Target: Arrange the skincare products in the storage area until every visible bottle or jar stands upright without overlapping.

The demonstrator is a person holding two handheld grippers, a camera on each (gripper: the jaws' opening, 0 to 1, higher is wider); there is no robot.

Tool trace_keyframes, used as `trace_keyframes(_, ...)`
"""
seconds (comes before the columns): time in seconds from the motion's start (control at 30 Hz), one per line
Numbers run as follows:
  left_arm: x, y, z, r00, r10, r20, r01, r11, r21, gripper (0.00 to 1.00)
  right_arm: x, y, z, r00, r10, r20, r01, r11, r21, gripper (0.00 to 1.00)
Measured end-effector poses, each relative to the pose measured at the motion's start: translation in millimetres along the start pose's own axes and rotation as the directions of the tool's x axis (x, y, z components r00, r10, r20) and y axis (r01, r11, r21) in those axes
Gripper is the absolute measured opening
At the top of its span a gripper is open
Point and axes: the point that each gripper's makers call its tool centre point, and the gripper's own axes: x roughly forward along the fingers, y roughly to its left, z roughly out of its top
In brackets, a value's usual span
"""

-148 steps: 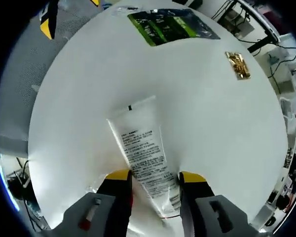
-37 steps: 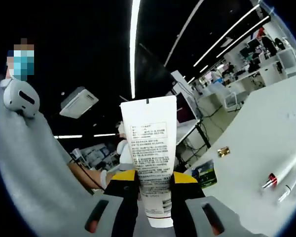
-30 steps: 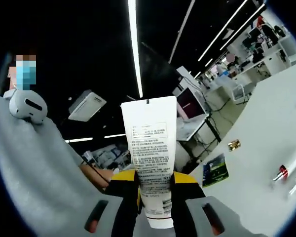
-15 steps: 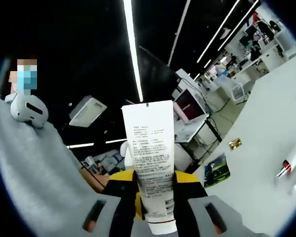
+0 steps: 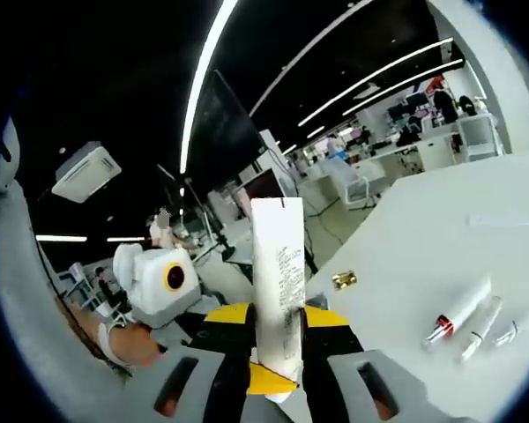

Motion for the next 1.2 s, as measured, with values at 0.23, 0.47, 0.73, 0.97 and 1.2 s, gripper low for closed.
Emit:
trace_keyframes(0.23,4,-5.6,-8.5,0.997,0.069,-0.034,-0.066,0.995,0.076,0.27,0,-15,-1.2,0.992,-0.127,-0.023,0.126,0.991,-0.037,0.11)
trace_keyframes(0.47,3,-18.2,-1.9,0.998,-0.037,0.047,0.034,0.998,0.056,0.28,-13,-13,0.9,0.997,-0.052,-0.057,0.048,0.997,-0.055,0.05)
trace_keyframes(0.73,-2,-33.4,8.1,0.971,-0.215,0.107,0.216,0.976,-0.006,0.47,-24,14,-1.2,0.977,0.147,-0.155,-0.174,0.968,-0.18,0.05)
trace_keyframes(0.97,-25,-76.2,19.5,0.845,-0.503,0.183,0.511,0.859,0.0,0.31,-38,53,-10.1,0.887,0.367,-0.28,-0.431,0.876,-0.218,0.05)
trace_keyframes(1.2,-43,-97.5,20.4,0.744,-0.639,0.198,0.648,0.761,0.021,0.2,-48,74,-15.5,0.813,0.476,-0.336,-0.552,0.815,-0.179,0.05)
